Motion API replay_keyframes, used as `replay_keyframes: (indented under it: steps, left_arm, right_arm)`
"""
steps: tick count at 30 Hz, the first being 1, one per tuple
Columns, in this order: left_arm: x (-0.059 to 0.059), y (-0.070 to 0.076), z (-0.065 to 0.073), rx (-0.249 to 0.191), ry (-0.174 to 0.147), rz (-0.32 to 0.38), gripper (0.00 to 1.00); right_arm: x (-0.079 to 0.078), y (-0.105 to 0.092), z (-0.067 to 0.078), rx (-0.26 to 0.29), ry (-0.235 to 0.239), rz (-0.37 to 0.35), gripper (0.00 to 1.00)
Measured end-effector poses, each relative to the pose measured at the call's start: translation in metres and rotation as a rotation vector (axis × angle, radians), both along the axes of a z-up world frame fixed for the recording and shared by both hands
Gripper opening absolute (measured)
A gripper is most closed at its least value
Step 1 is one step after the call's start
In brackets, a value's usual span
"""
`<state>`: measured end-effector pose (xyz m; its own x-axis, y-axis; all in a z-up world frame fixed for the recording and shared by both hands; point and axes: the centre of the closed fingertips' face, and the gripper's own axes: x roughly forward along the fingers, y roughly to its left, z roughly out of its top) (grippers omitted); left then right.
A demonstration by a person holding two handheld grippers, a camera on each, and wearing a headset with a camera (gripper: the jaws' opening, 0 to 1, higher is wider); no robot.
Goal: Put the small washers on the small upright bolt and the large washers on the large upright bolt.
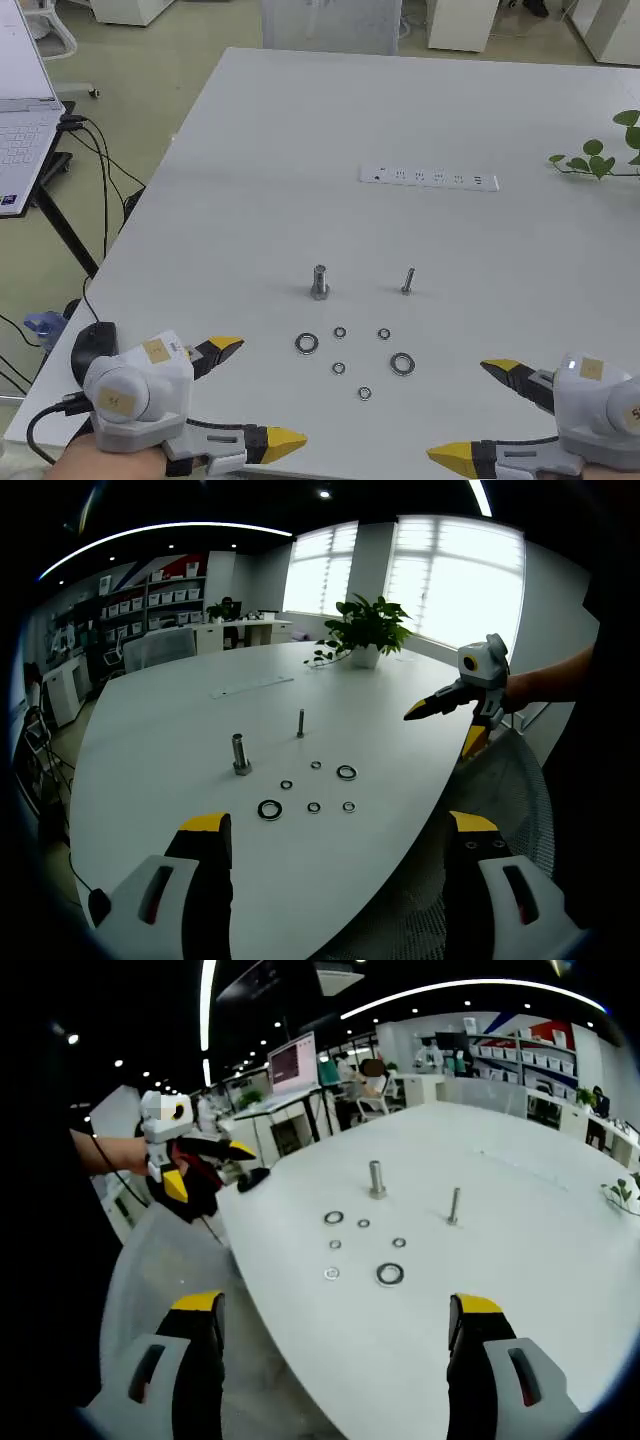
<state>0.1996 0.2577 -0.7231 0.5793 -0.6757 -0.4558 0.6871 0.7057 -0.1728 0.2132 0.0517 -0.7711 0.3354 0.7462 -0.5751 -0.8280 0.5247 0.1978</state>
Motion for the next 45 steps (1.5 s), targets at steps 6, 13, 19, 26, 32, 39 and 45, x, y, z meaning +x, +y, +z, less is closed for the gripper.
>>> replay_keyframes:
  steps: [6,13,19,26,32,39,45]
  left_arm:
    - [-0.0001,0.0001,-0.0013,0.011,0.012,-0.016,0.77]
    - [-0.0019,0.0012,-0.0032,0.009,0.020,-0.020,0.77]
    - [-0.0049,0.0005,-0.0042,-0.015,0.028,-0.018,0.80]
    - [-0.0085,0.0028,-0.0083,0.015,0.029,-0.031,0.84]
    - [-0.0087,0.0057,-0.0092,0.015,0.030,-0.020,0.87]
    - [-0.0063,0.0075,-0.0079,0.013,0.027,-0.014,0.87]
    - [-0.0047,0.0079,-0.0081,0.023,0.021,-0.016,0.86]
  right_arm:
    - [0.0021,-0.0054,-0.0001,-0.005,-0.004,-0.010,0.93]
    - [0.0024,-0.0092,-0.0013,-0.008,0.000,-0.027,0.93]
    - [-0.0007,-0.0086,-0.0034,-0.013,0.005,-0.029,0.93]
    - [-0.0039,-0.0045,-0.0048,-0.012,0.011,-0.024,0.93]
    - [-0.0049,-0.0015,-0.0045,-0.005,0.016,-0.019,0.95]
    - [0.0020,0.0003,0.0025,0.033,0.017,-0.039,0.96]
    - [0.0043,-0.0033,-0.0071,-0.030,0.013,-0.008,0.97]
